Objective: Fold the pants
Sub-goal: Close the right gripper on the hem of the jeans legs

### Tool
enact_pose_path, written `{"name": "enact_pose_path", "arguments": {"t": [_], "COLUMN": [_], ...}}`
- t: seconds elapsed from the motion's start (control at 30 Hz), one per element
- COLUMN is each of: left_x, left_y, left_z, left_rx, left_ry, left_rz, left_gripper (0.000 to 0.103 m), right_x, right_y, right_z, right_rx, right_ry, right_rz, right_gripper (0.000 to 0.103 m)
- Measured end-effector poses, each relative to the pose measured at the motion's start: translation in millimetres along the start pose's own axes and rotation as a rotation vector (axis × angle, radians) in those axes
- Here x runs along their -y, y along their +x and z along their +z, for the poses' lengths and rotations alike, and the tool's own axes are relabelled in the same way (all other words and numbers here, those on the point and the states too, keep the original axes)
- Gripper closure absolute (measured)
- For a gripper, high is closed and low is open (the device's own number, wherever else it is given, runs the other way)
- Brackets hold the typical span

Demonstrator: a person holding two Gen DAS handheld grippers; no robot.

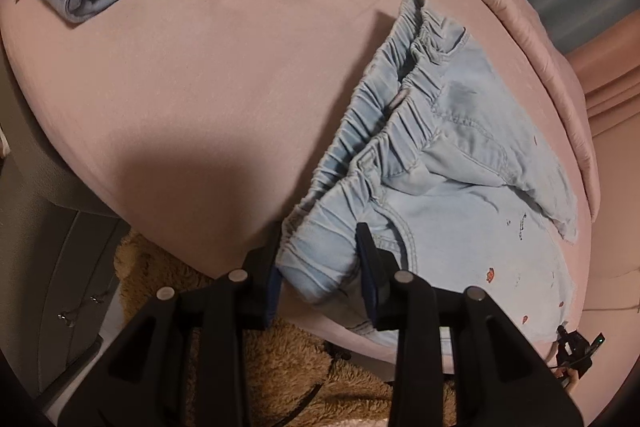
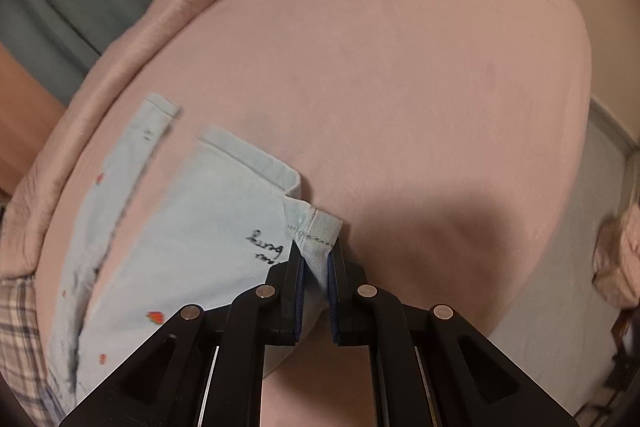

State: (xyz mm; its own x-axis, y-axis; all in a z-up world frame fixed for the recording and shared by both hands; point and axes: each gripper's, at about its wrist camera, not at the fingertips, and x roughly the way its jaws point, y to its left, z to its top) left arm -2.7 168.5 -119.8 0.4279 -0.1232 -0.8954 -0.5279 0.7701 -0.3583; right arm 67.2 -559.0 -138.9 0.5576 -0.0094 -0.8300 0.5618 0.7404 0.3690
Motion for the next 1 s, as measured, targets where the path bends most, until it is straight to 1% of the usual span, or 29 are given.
{"name": "enact_pose_path", "arguments": {"t": [0.03,0.07,0.1,0.13,0.17,0.2,0.23,0.27,0.3,0.33,0.4,0.43,0.47,0.5,0.57,0.6,0.63,0.67,0.7,0.77,0.8,0.83,0.93,1.0], "left_x": [1,4,7,11,14,17,22,27,33,40,55,69,77,89,105,115,120,127,133,137,138,139,139,139], "left_y": [-2,-4,-11,-19,-27,-37,-47,-58,-65,-71,-72,-67,-63,-55,-41,-31,-25,-16,-4,12,21,28,40,40], "left_z": [1,3,4,5,6,6,9,12,15,18,22,25,25,25,25,22,18,14,10,3,0,-3,-12,-18], "left_rx": [-0.006,-0.008,0.001,0.025,0.055,0.09,0.132,0.175,0.202,0.223,0.236,0.232,0.221,0.201,0.17,0.154,0.14,0.116,0.088,0.049,0.029,0.01,-0.036,-0.036], "left_ry": [0.002,0.004,0.01,0.017,0.025,0.033,0.036,0.039,0.044,0.053,0.07,0.083,0.092,0.102,0.118,0.134,0.146,0.164,0.18,0.195,0.194,0.191,0.196,0.206], "left_rz": [0.01,0.022,0.047,0.071,0.084,0.088,0.08,0.061,0.039,0.007,-0.056,-0.108,-0.141,-0.183,-0.221,-0.235,-0.235,-0.226,-0.216,-0.202,-0.189,-0.174,-0.155,-0.147], "left_gripper": [0.061,0.053,0.051,0.043,0.033,0.028,0.018,0.013,0.011,0.01,0.01,0.01,0.01,0.01,0.012,0.013,0.016,0.021,0.024,0.037,0.041,0.046,0.048,0.048], "right_x": [0,-1,-4,-5,-9,-15,-20,-31,-38,-48,-77,-95,-108,-133,-166,-189,-213,-229,-250,-288,-303,-309,-336,-348], "right_y": [-2,-4,-6,-12,-17,-29,-36,-47,-53,-59,-66,-66,-65,-58,-44,-32,-17,-5,12,49,67,73,111,133], "right_z": [0,3,5,5,8,11,13,18,20,24,33,38,41,46,50,52,54,54,55,52,50,44,34,32], "right_rx": [-0.001,-0.008,-0.018,-0.021,-0.006,0.038,0.069,0.109,0.121,0.124,0.114,0.098,0.083,0.053,-0.002,-0.038,-0.071,-0.094,-0.129,-0.208,-0.245,-0.265,-0.299,-0.306], "right_ry": [-0.007,-0.01,-0.012,-0.02,-0.031,-0.048,-0.062,-0.085,-0.101,-0.115,-0.141,-0.158,-0.172,-0.192,-0.211,-0.224,-0.236,-0.243,-0.248,-0.265,-0.271,-0.269,-0.262,-0.268], "right_rz": [-0.039,-0.052,-0.072,-0.108,-0.157,-0.218,-0.24,-0.241,-0.225,-0.192,-0.086,-0.021,0.027,0.094,0.163,0.198,0.217,0.224,0.226,0.232,0.225,0.214,0.122,0.081], "right_gripper": [0.096,0.096,0.091,0.086,0.07,0.05,0.042,0.035,0.035,0.035,0.034,0.034,0.033,0.032,0.032,0.032,0.032,0.032,0.032,0.032,0.032,0.032,0.032,0.033]}}
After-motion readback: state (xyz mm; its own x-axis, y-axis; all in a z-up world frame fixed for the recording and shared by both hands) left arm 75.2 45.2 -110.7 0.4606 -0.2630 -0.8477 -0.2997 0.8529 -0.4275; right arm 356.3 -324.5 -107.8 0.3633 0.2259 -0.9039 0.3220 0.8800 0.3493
